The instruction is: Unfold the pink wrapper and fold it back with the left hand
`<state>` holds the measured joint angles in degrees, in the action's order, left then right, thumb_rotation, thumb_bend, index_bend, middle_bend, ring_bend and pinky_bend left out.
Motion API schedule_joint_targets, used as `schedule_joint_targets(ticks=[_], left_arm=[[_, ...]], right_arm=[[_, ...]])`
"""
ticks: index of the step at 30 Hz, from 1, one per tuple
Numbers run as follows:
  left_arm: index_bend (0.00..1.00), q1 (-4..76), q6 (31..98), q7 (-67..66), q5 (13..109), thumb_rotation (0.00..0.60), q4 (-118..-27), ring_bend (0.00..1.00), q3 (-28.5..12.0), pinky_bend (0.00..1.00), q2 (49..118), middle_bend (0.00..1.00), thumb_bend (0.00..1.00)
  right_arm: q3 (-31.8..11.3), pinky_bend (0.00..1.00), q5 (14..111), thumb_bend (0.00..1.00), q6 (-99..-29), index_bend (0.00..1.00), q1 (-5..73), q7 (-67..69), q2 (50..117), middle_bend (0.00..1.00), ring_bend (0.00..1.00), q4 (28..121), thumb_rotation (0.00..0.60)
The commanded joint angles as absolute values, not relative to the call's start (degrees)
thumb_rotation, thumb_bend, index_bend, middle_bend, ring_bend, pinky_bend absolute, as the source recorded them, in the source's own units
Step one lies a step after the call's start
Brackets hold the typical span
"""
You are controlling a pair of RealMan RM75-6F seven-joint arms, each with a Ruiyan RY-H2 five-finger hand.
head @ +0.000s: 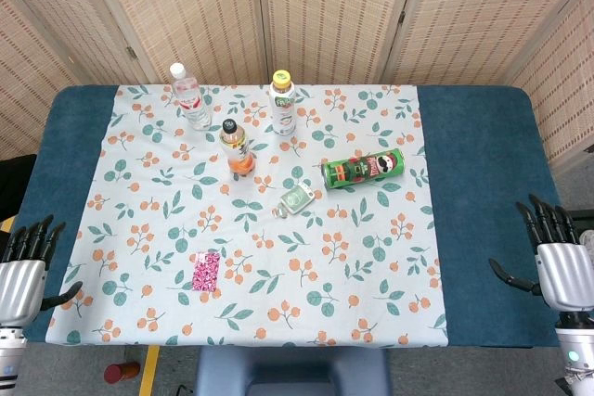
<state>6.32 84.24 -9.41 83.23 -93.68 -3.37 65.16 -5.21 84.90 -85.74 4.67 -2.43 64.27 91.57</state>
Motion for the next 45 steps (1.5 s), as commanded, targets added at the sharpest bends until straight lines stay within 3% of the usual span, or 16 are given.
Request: schedule_joint_targets(ticks=[1,20,29,38,45], left_arm=[[0.08,6.3,84.3,-9.4,83.1,0.600,-93.6,0.00,-3.4,0.00,65.3,0.00,0.23],[0.11,6.6,84.2,-7.5,84.8,0.600,-92.4,0.00,-3.0,0.00,65.2,0.00,0.23],[0.14,8.6,80.3,-3.8,85.8,0.600,-94.7,0.00,-2.3,0.00,63.6,0.00,0.19],[0.27,10.8,79.4,2.0,90.2,0.600,-93.5,0.00,-1.7,0.00,64.5,0.02,0.15],[0.32,13.9,75.9,5.5,93.6,0.600,-93.3,0.00,-0.5,0.00,64.6,0.02,0.14]], right_arm=[[-5.3,0.00,84.9,0.30,-85.8,0.00,4.6,-2.4,64.3,0.00,0.00,91.5,0.313],[-5.2,0.00,85.5,0.30,-86.7,0.00,4.2,-1.3,63.8,0.00,0.00,91.4,0.315],[-5.0,0.00,85.8,0.30,-87.0,0.00,3.9,-0.7,63.5,0.00,0.00,91.4,0.313],[-4.9,0.00,86.0,0.30,-87.3,0.00,3.7,-0.5,63.3,0.00,0.00,91.7,0.314],[-4.8,0.00,85.9,0.30,-87.0,0.00,3.7,-0.1,63.2,0.00,0.00,91.7,0.316]])
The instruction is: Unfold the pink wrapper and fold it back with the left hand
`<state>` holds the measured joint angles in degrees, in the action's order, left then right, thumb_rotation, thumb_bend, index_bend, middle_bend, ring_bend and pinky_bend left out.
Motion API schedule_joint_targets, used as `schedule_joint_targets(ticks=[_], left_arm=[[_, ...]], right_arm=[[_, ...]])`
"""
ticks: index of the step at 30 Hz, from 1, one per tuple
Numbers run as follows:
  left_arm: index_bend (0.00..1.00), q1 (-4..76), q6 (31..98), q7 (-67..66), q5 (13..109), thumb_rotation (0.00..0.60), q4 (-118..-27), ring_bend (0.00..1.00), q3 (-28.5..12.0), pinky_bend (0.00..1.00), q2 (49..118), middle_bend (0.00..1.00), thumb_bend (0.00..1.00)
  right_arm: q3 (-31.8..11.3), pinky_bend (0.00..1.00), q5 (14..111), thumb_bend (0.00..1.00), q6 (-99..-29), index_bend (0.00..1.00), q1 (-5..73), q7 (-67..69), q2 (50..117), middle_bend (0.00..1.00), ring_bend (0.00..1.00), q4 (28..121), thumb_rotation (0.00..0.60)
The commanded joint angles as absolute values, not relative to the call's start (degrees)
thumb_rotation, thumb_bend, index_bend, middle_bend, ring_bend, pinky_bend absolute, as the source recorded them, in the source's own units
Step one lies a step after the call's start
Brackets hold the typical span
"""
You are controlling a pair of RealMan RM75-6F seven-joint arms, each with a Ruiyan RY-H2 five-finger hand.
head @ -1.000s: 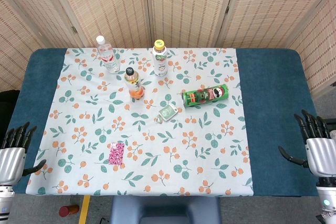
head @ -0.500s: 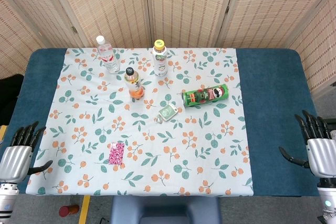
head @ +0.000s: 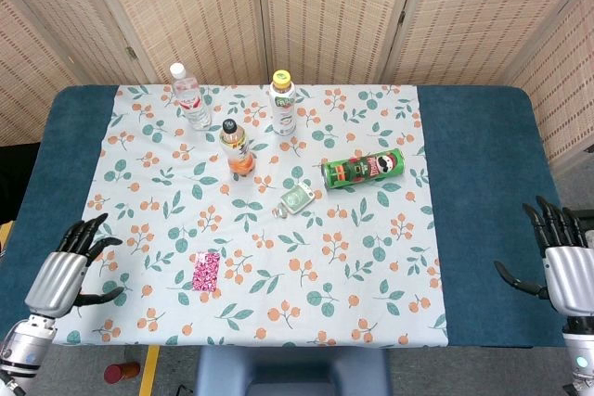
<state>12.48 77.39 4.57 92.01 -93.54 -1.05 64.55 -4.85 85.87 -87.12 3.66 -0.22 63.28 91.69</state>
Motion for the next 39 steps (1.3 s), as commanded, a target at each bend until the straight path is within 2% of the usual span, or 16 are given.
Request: schedule_joint_targets(ticks=[1,11,21,39], left_arm=[[0.33,14.4,75.3,5.8,94.1,0.600,-93.3,0.00,-0.3,0.00,64.5,0.02,0.14],[0.34,21.6,65.8,5.9,97.3,0.600,-91.5,0.00,1.1,0.00,67.3,0.02,0.14],[0.35,27.1,56.4,4.3,94.3,0.600,-90.7,0.00,1.6,0.00,70.4,0.02,0.14],[0.35,32.2,47.7,-2.0,85.2,0.600,-90.9,0.00,0.3,0.00,75.5,0.01,0.14]], right_arm=[[-4.8,0.00,85.9,0.30,-87.0,0.00,3.7,-0.1,63.2,0.00,0.00,91.8,0.317],[-4.8,0.00,86.0,0.30,-86.8,0.00,3.8,0.8,62.6,0.00,0.00,91.9,0.319],[-4.6,0.00,85.9,0.30,-86.4,0.00,3.7,1.8,62.6,0.00,0.00,91.4,0.319],[-4.4,0.00,85.6,0.30,-85.2,0.00,4.1,2.9,63.1,0.00,0.00,90.4,0.320]])
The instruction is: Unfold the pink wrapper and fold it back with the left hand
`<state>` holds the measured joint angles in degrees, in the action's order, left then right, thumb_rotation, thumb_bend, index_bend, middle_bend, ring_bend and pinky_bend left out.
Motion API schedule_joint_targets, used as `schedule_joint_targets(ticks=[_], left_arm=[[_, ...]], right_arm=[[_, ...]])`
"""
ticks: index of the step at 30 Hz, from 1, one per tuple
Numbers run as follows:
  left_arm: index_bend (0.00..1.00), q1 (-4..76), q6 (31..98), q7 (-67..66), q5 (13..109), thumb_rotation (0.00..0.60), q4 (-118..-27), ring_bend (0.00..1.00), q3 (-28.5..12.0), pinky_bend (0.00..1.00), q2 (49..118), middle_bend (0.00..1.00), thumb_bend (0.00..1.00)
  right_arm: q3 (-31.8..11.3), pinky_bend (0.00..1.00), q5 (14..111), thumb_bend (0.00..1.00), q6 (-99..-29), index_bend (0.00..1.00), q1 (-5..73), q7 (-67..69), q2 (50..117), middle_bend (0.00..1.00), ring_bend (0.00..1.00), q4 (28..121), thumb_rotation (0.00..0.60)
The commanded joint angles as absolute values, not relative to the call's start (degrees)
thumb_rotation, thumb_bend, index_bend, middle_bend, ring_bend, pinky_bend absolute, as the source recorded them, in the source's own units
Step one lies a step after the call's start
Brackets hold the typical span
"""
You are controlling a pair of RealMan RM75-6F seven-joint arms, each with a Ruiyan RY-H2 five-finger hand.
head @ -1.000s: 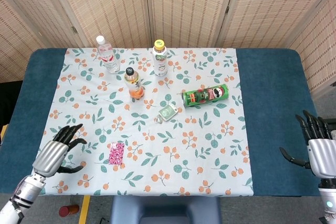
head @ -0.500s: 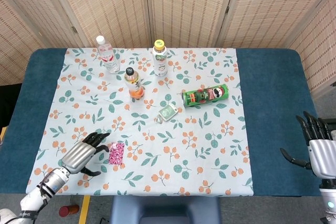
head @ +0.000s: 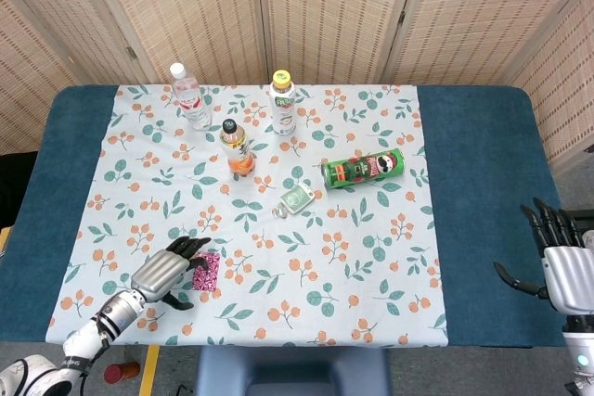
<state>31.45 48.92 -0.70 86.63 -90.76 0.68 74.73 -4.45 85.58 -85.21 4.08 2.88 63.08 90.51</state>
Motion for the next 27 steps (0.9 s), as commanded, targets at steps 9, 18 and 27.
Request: schedule_joint_targets(ticks=[9,18,27], left_arm=[[0.35,33.4,46.0,-7.2,81.0,0.590,-91.7,0.00,0.4,0.00,77.0,0.00,0.13],[0.34,34.6,44.2,-10.2,76.0,0.582,-92.2,0.00,0.4,0.00,77.6,0.00,0.13],[0.34,35.4,43.4,-12.6,71.8,0.581,-92.4,0.00,0.5,0.00,77.7,0.00,0.13]], right_arm=[[-4.5,0.00,85.0,0.30,-84.7,0.00,4.2,3.6,63.3,0.00,0.00,89.8,0.320],[-4.5,0.00,84.9,0.30,-84.7,0.00,4.2,4.2,63.6,0.00,0.00,89.2,0.319],[-4.6,0.00,84.7,0.30,-84.5,0.00,4.2,4.6,63.7,0.00,0.00,88.8,0.320]])
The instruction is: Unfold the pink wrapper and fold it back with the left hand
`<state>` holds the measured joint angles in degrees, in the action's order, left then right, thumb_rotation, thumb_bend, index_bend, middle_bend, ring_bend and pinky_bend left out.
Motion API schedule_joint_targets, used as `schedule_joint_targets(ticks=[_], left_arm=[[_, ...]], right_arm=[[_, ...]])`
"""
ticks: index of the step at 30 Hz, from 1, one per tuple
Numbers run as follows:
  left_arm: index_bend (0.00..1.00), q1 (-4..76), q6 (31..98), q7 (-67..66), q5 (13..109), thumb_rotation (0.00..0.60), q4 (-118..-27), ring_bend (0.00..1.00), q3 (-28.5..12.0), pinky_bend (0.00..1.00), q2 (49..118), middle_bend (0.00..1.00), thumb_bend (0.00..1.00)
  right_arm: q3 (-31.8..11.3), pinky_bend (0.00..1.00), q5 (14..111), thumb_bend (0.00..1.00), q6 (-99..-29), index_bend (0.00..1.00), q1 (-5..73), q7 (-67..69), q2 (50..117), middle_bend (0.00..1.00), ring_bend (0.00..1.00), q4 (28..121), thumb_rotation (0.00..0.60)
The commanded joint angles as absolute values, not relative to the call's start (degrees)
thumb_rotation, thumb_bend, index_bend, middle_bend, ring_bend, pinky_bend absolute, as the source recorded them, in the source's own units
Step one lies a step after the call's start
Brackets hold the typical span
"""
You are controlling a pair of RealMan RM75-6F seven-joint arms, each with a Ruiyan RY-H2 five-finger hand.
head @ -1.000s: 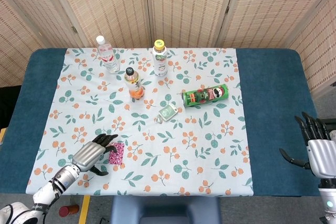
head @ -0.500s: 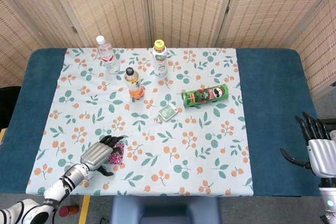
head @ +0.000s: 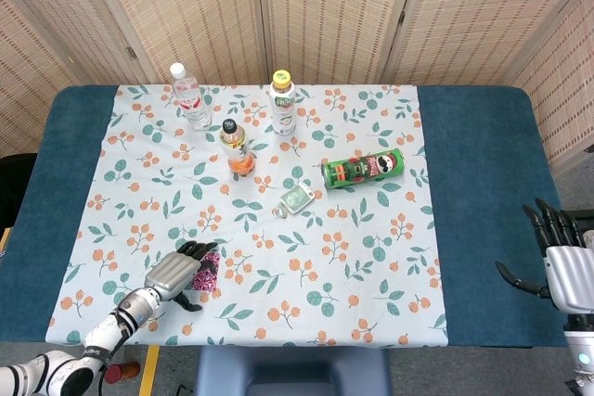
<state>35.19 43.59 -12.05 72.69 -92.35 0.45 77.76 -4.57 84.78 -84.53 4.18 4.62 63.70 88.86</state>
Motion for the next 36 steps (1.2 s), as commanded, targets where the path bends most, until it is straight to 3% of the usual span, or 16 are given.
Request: schedule_joint_targets(ticks=[1,22,36], left_arm=[[0.34,35.5,43.4,-13.0,71.2,0.583,-92.5,0.00,0.6,0.00,77.6,0.00,0.13],[0.34,32.8,47.4,-11.7,67.8,0.582,-93.6,0.00,2.0,0.00,72.1,0.00,0.13],[0.33,36.0,45.9,-14.2,68.2,0.581,-96.2,0.00,0.3,0.00,76.3,0.00,0.13]], right_arm=[[-4.6,0.00,84.7,0.30,-84.4,0.00,4.2,4.7,63.7,0.00,0.00,88.8,0.321],[-4.7,0.00,84.8,0.30,-85.1,0.00,3.9,4.8,63.7,0.00,0.00,89.0,0.321],[-4.5,0.00,84.5,0.30,-85.5,0.00,3.3,6.7,63.8,0.00,0.00,87.5,0.322]])
